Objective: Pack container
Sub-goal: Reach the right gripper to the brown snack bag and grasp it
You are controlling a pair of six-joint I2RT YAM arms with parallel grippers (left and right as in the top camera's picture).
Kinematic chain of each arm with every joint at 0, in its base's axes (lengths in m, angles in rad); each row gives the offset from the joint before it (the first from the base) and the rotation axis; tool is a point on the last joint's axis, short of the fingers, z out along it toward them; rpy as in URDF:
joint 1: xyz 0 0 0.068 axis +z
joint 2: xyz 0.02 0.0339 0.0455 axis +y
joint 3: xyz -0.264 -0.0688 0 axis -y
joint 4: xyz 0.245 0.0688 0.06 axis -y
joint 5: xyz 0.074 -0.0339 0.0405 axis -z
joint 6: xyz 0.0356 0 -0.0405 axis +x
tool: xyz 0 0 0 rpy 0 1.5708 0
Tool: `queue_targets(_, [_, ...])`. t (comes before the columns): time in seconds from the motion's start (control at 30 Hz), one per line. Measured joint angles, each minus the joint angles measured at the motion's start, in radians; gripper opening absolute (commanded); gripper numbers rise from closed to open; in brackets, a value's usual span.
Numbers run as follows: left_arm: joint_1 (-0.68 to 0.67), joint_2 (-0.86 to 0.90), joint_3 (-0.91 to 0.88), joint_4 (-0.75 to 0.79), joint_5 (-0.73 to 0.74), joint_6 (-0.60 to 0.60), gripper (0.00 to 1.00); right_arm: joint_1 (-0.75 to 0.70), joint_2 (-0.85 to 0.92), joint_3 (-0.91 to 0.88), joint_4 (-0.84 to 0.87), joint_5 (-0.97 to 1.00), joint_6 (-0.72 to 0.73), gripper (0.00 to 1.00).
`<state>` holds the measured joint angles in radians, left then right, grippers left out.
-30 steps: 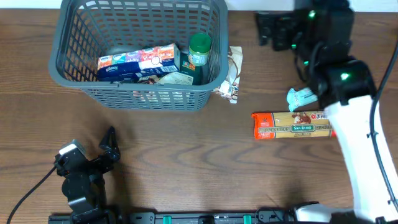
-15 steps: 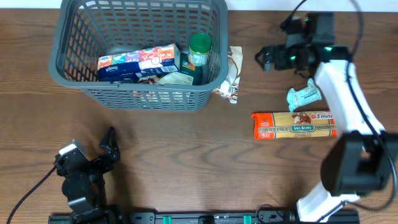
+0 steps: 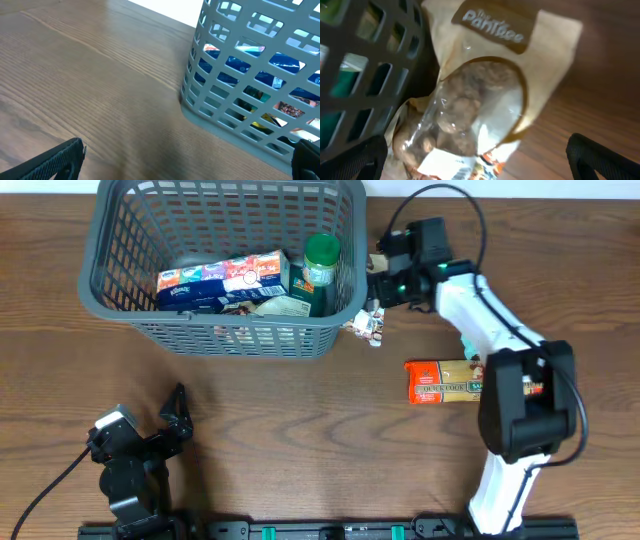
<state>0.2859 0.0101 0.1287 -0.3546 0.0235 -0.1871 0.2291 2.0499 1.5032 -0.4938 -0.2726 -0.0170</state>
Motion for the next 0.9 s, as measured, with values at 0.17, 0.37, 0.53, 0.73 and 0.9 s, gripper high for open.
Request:
queue_targets(0.17, [0.000, 0.000, 0.000, 0.000, 0.000, 0.000, 0.98, 0.050, 0.032, 0.000, 0.024, 0.073, 0.023, 0.99])
queue_targets(0.37, [0.000, 0.000, 0.000, 0.000, 0.000, 0.000, 0.99, 0.100, 0.053, 0.000, 0.030, 0.178, 0.053, 0.95])
queue_targets(0.53, [0.000, 0.000, 0.000, 0.000, 0.000, 0.000, 0.99, 0.101, 0.082, 0.001, 0.031, 0.203, 0.085, 0.92])
queue_targets(0.73, [0.000, 0.000, 0.000, 0.000, 0.000, 0.000, 0.99, 0.099, 0.090, 0.006, 0.003, 0.217, 0.112, 0.77])
queue_targets(0.9, [0.000, 0.000, 0.000, 0.000, 0.000, 0.000, 0.99, 0.095, 0.102, 0.010, -0.008, 0.225, 0.120, 0.70])
